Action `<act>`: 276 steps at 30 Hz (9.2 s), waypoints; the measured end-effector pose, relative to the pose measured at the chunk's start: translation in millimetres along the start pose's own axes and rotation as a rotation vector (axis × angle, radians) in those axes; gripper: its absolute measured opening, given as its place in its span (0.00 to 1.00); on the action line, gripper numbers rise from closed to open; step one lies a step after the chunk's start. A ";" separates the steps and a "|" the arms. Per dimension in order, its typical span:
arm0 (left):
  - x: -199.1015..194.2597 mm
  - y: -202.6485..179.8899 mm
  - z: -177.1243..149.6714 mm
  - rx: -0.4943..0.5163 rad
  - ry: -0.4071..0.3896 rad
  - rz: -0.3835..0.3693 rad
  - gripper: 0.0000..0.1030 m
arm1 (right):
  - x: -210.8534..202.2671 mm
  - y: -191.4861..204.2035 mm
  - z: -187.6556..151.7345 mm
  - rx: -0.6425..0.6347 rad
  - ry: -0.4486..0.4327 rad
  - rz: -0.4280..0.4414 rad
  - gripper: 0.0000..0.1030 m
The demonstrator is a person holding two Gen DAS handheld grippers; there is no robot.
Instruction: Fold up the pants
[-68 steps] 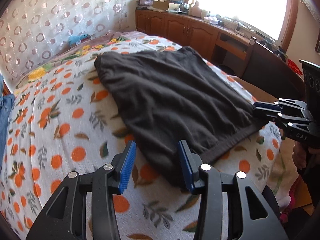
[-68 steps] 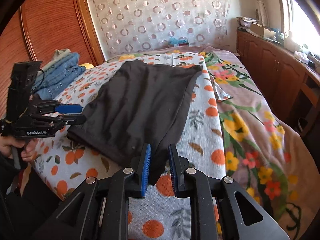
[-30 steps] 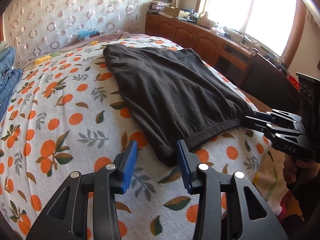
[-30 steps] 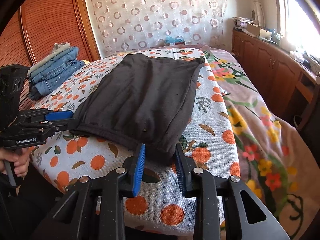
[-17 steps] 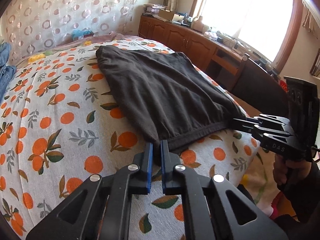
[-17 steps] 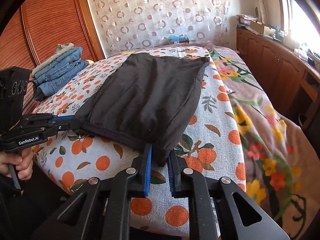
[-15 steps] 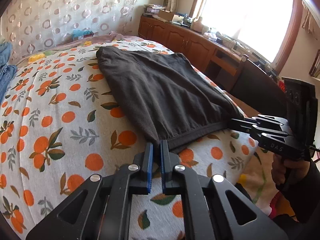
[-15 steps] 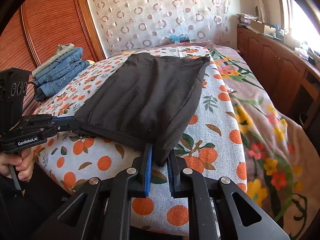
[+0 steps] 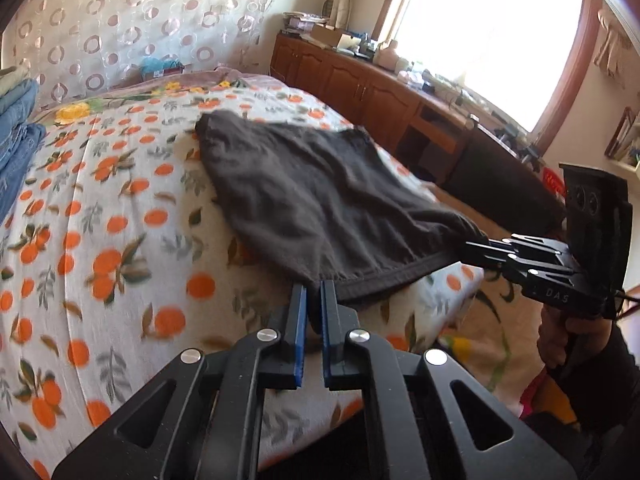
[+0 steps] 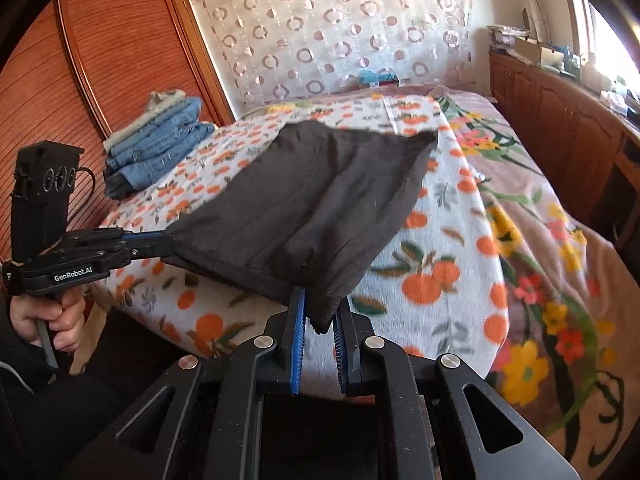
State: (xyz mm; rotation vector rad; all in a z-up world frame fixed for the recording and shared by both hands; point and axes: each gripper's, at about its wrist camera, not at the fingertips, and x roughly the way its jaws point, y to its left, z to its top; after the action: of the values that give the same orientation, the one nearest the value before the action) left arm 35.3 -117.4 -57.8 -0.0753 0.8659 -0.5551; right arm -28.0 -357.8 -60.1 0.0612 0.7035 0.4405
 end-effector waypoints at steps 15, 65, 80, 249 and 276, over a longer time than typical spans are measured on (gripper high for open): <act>55.6 32.8 110.0 0.031 -0.024 0.059 0.07 | 59.6 -41.9 100.4 -0.012 -0.013 -0.051 0.13; 135.3 67.5 152.7 0.100 0.095 0.137 0.30 | 111.1 -41.5 112.9 -0.061 0.042 -0.110 0.30; 143.3 71.9 166.1 0.110 0.056 0.074 0.01 | 139.5 -60.7 129.1 -0.049 0.080 -0.153 0.30; 122.9 77.8 111.4 0.166 0.114 0.149 0.79 | 95.6 -30.3 75.2 0.084 0.088 -0.180 0.30; 146.6 111.0 157.7 0.045 0.120 0.020 0.55 | 145.0 -68.6 128.6 -0.042 0.116 -0.093 0.43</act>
State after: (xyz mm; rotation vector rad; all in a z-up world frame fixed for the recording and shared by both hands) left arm 275.5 -119.1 -88.7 0.0079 0.9698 -0.5647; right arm 177.2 -348.5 -64.3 -0.0367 0.8079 0.3710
